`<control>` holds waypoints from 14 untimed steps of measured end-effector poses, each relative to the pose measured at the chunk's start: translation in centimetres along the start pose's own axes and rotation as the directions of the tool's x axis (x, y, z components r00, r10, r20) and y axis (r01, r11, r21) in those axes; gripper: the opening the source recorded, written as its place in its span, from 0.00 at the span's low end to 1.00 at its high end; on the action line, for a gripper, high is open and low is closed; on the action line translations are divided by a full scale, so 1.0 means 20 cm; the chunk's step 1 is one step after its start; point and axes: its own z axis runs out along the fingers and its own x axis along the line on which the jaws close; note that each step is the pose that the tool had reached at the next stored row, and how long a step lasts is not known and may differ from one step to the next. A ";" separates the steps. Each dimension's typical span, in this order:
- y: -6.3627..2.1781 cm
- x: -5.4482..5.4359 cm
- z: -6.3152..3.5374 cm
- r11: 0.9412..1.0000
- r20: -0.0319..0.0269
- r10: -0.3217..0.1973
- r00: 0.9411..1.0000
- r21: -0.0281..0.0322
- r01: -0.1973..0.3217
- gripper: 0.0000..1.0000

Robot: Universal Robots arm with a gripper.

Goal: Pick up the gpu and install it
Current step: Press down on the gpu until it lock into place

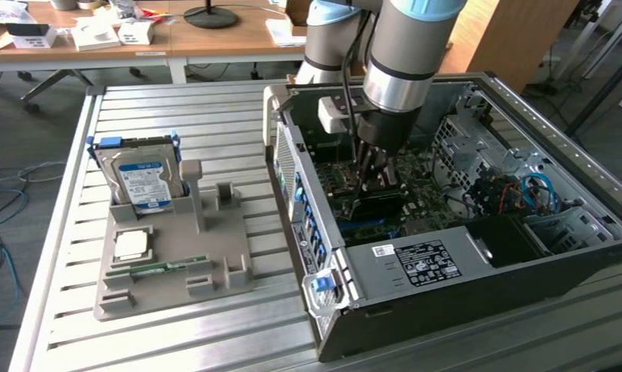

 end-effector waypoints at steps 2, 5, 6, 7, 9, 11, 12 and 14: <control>0.002 0.00 0.000 1.000 0.001 0.000 1.000 0.001 0.000 0.11; 0.006 0.01 0.000 1.000 0.002 0.000 1.000 0.002 0.000 0.11; 0.007 0.01 0.000 1.000 0.002 0.000 1.000 0.003 0.000 0.11; 0.007 0.01 0.000 1.000 0.002 0.000 1.000 0.003 0.000 0.11; 0.008 0.01 0.000 1.000 0.002 0.000 1.000 0.003 0.000 0.11; 0.008 0.01 0.000 1.000 0.002 0.000 1.000 0.003 0.000 0.11; 0.008 0.01 0.000 1.000 0.002 0.000 1.000 0.003 0.000 0.11; 0.008 0.01 0.000 1.000 0.002 0.000 1.000 0.003 0.000 0.11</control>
